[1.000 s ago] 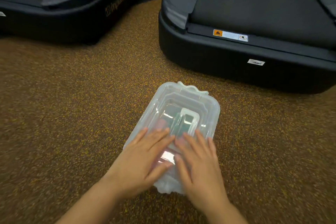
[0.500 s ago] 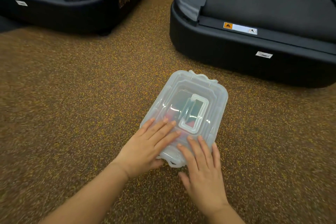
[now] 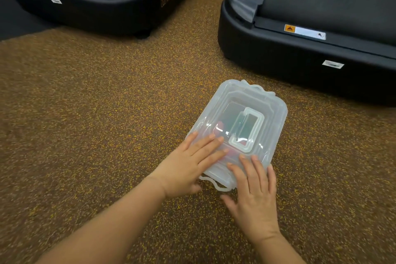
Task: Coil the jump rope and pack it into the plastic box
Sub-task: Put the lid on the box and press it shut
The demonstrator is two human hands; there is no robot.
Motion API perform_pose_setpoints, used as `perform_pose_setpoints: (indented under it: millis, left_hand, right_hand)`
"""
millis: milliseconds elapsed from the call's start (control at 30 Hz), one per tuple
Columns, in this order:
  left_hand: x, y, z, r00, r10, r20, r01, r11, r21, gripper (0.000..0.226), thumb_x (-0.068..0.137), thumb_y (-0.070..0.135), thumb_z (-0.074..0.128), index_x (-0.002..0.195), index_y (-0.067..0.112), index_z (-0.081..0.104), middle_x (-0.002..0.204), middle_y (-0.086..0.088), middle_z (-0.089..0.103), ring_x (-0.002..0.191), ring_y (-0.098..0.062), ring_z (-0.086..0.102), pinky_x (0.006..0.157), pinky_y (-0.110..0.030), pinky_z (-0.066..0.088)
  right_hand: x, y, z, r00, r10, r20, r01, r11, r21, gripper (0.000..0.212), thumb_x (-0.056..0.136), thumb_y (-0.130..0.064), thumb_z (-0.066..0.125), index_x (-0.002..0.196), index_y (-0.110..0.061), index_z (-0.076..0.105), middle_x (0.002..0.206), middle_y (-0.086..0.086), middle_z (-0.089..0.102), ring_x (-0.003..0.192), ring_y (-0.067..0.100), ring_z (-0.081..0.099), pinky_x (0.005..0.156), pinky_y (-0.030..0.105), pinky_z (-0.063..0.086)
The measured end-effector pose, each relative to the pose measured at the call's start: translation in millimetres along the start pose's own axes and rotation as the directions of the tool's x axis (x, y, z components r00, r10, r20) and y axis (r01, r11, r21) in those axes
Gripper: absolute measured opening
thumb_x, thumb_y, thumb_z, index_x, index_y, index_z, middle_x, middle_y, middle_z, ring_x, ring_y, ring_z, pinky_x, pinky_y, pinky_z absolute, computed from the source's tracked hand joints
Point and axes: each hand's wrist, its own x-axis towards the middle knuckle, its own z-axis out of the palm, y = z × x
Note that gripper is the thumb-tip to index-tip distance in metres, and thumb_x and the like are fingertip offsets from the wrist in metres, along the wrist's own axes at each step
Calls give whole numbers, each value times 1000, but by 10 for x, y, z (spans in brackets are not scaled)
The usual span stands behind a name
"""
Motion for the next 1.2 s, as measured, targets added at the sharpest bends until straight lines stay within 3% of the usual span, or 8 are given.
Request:
perform_pose_setpoints:
  millis: [67, 233, 367, 467, 667, 833, 1067, 1200]
  left_hand:
    - [21, 33, 29, 999, -32, 13, 31, 999, 43, 107, 61, 42, 72, 151, 17, 20, 157, -10, 25, 144, -26, 15, 113, -52, 13]
    - [21, 66, 75, 997, -47, -61, 50, 998, 44, 77, 75, 16, 42, 150, 15, 24, 156, -11, 28, 143, -29, 19, 114, -53, 12]
    - [-20, 31, -16, 1000, -4, 14, 5, 999, -41, 101, 65, 20, 61, 152, 18, 10, 160, -8, 13, 148, -25, 4, 115, -51, 4]
    - [-71, -60, -113, 1000, 11, 17, -7, 975, -223, 90, 75, 22, 54, 152, 25, 8, 161, 0, 4, 148, -16, -3, 120, -42, -6]
    - [-220, -299, -72, 996, -90, -24, 68, 880, -470, 66, 87, 51, 50, 146, 29, 29, 155, 9, 24, 145, -7, 18, 119, -33, 12]
    - [-205, -273, -41, 988, -148, -52, 94, 825, -558, 61, 87, 52, 47, 142, 26, 42, 150, 9, 32, 142, -4, 20, 116, -14, 6]
    - [-198, -268, -50, 983, -183, -31, 124, 771, -624, 61, 84, 54, 48, 139, 29, 45, 148, 12, 35, 141, -1, 21, 115, -13, 9]
    - [-181, -254, -31, 967, -243, -72, 140, 749, -647, 52, 86, 51, 48, 132, 27, 54, 141, 11, 45, 137, -4, 34, 115, -17, 19]
  right_hand:
    - [8, -7, 10, 999, 0, -34, -1, 1000, -11, 89, 53, -34, 88, 128, -21, 43, 140, 6, 38, 133, 31, 34, 112, 54, 17]
    - [-8, -6, 34, 999, 14, -44, -15, 1000, -14, 82, 59, -27, 85, 129, -22, 42, 141, 5, 38, 134, 30, 34, 112, 55, 20]
    - [-27, 47, -28, 999, -37, 26, 36, 999, 28, 82, 61, -43, 75, 133, -21, 42, 145, 6, 39, 136, 30, 34, 111, 57, 24]
    - [-27, 70, -112, 995, -36, 92, 27, 995, 94, 75, 72, -52, 61, 137, -21, 42, 148, 6, 42, 140, 27, 31, 114, 56, 20]
    - [-18, 83, -154, 983, -14, 185, -20, 984, 180, 59, 94, -60, 30, 143, -27, 36, 155, -3, 27, 146, 20, 18, 118, 49, 8]
    - [-23, 100, -115, 988, -30, 154, -3, 978, 208, 57, 96, -57, 27, 141, -24, 39, 154, -3, 28, 145, 22, 19, 116, 52, 10]
    - [-28, 107, -74, 990, -44, 130, 18, 980, 196, 56, 97, -56, 24, 140, -23, 37, 153, -3, 27, 144, 23, 20, 116, 52, 9]
    - [23, 90, -105, 995, 17, 94, -42, 960, 276, 46, 99, -50, 24, 133, -26, 44, 146, -2, 43, 140, 21, 28, 113, 51, 13]
